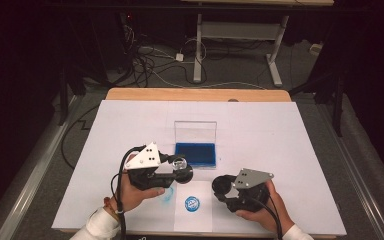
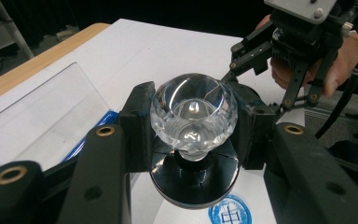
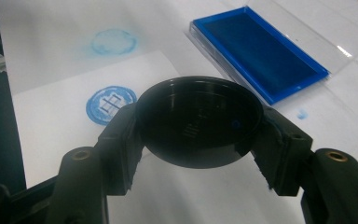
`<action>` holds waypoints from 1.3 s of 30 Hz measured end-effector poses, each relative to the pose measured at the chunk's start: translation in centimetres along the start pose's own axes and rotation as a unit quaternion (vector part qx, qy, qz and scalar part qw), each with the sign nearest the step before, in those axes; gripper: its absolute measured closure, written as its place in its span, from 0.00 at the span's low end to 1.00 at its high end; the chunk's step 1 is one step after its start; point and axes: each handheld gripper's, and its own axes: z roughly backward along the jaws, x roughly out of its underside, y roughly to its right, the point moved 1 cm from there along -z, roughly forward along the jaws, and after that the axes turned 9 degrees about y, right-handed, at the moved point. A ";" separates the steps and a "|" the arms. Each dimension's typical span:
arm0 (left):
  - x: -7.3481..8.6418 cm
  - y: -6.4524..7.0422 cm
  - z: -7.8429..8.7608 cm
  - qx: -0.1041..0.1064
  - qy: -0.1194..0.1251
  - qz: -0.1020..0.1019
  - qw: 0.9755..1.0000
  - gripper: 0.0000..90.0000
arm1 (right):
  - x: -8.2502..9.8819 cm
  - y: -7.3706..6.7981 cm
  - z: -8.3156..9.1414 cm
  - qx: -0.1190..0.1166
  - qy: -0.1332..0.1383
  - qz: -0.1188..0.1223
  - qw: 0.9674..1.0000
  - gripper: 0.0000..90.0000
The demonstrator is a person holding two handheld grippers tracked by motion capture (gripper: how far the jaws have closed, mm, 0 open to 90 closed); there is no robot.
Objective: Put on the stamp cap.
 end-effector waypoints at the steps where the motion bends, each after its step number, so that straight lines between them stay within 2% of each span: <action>1: 0.0 -0.1 -0.1 0.002 0.001 0.002 1.000 0.60 | -0.2 -0.1 -0.2 -0.002 -0.001 0.003 1.000 0.43; 4: 0.0 -0.1 -0.5 0.009 0.003 0.006 1.000 0.60 | -0.5 -0.5 -0.9 -0.011 -0.006 0.012 1.000 0.43; 9: -0.3 0.0 -1.1 0.024 0.013 0.013 1.000 0.60 | -1.1 -0.8 -2.0 -0.013 -0.001 0.012 1.000 0.43; 15: -0.8 0.4 -1.7 0.036 0.026 0.013 0.999 0.60 | -2.3 -1.1 -3.2 -0.017 0.030 0.005 0.999 0.43; 17: -0.9 0.4 -1.9 0.032 0.028 0.010 0.999 0.60 | -2.6 -1.2 -3.4 -0.018 0.038 0.001 0.999 0.43; 19: -0.9 0.4 -2.0 0.039 0.034 0.012 0.999 0.60 | -2.9 -1.3 -3.4 -0.021 0.047 -0.004 0.999 0.43; 24: -0.6 0.5 -2.2 0.036 0.037 0.009 0.999 0.60 | -3.4 -1.5 -3.6 -0.026 0.062 -0.011 0.998 0.43; 28: -0.4 0.5 -2.4 0.039 0.043 0.012 0.998 0.60 | -3.5 -1.3 -3.4 -0.038 0.075 -0.035 0.996 0.43; 32: -0.2 0.9 -2.7 0.036 0.047 -0.002 0.998 0.60 | -3.7 -1.3 -3.0 -0.041 0.087 -0.039 0.995 0.43; 39: 0.5 0.6 -3.0 0.046 0.056 0.020 0.997 0.60 | -3.5 -1.3 -3.0 -0.038 0.080 -0.041 0.995 0.43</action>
